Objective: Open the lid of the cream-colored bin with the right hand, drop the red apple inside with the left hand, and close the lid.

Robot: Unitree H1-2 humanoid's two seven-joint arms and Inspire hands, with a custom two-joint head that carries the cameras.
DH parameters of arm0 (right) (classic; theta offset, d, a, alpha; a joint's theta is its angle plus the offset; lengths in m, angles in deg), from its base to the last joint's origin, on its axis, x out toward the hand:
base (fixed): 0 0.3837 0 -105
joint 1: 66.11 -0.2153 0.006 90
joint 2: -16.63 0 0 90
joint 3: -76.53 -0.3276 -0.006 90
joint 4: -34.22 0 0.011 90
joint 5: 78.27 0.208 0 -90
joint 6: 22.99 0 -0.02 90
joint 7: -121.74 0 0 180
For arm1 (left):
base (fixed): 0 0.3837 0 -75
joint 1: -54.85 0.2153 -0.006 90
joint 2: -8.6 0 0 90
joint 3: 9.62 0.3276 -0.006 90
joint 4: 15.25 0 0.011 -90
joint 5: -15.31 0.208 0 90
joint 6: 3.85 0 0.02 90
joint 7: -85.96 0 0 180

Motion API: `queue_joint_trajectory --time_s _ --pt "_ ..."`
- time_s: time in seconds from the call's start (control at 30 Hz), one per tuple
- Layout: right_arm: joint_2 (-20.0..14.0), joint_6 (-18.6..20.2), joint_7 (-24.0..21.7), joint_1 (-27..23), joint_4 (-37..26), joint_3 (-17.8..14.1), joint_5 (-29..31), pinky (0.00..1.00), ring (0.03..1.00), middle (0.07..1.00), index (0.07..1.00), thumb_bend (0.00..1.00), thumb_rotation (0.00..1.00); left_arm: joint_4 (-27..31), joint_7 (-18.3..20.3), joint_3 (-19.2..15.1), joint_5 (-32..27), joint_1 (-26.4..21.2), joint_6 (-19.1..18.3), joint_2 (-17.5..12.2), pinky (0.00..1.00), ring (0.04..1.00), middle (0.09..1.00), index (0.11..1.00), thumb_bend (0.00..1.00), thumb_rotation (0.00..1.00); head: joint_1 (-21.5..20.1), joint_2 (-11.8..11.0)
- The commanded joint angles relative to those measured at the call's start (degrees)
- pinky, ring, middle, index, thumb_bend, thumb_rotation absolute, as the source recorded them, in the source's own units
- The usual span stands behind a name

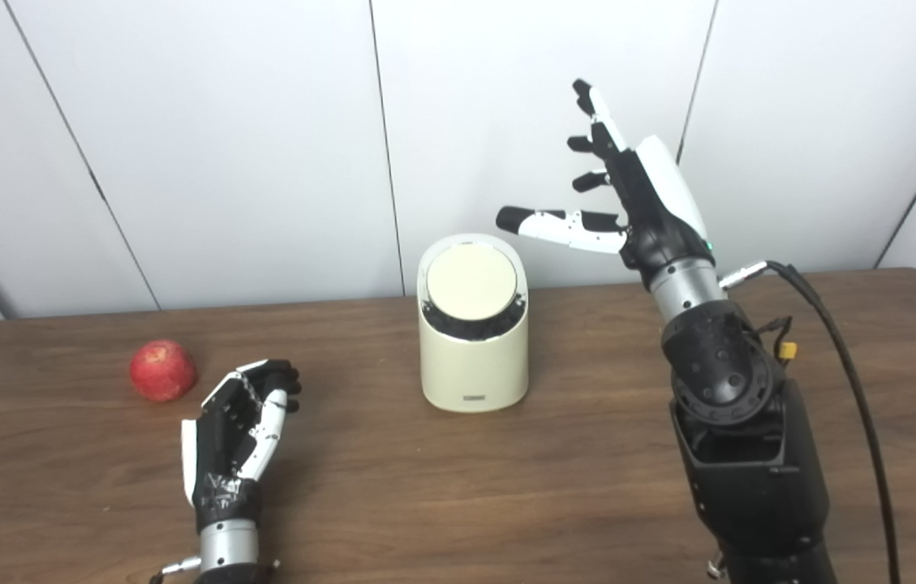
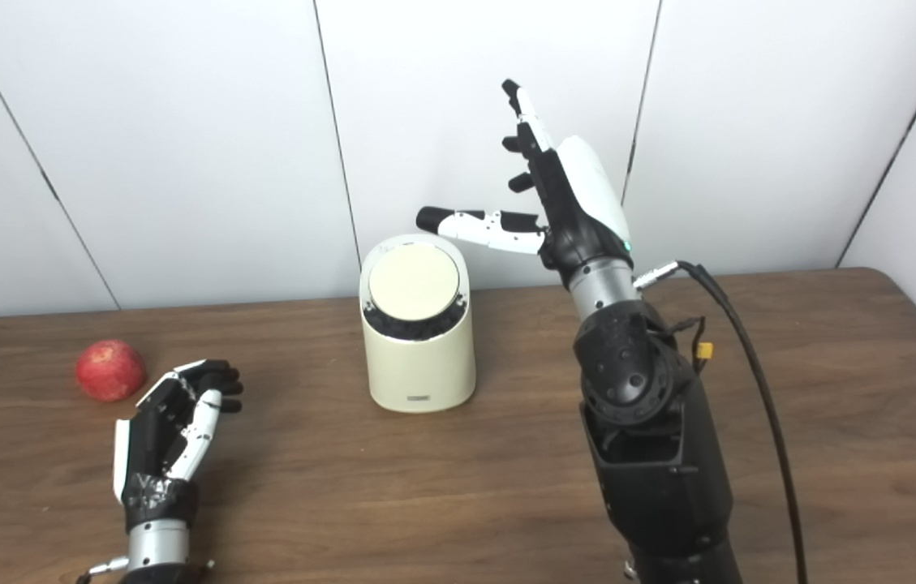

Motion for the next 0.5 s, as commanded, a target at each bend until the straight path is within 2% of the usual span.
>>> queue_joint_trajectory --time_s 0.0,0.17,0.23,0.47 --pt "-0.1 -0.9 2.1 -3.3 0.4 0.9 -0.5 0.80 0.933 0.993 1.000 0.97 0.57 -1.4 -0.2 0.5 0.8 -0.3 2.4 0.3 0.54 0.600 0.610 0.596 0.26 0.30 0.1 -0.2" --pt "-1.0 -0.7 2.9 -2.9 3.6 3.4 -3.1 0.81 0.955 1.000 1.000 0.98 0.58 -1.9 -0.3 0.9 1.3 -0.2 3.0 0.4 0.54 0.610 0.624 0.602 0.26 0.28 0.5 -1.0" --pt "-1.2 -0.7 3.4 -2.8 5.1 4.4 -4.0 0.77 0.924 0.990 0.997 1.00 0.60 -1.6 -0.4 1.0 1.3 -0.1 2.5 0.7 0.54 0.607 0.622 0.602 0.27 0.28 0.5 -0.9" --pt "-1.6 -0.6 3.7 -2.4 8.9 5.9 -4.0 0.81 0.941 0.986 0.998 1.00 0.57 -1.5 -0.6 1.0 1.0 -0.1 2.7 1.0 0.54 0.607 0.618 0.601 0.28 0.30 0.7 -0.7"
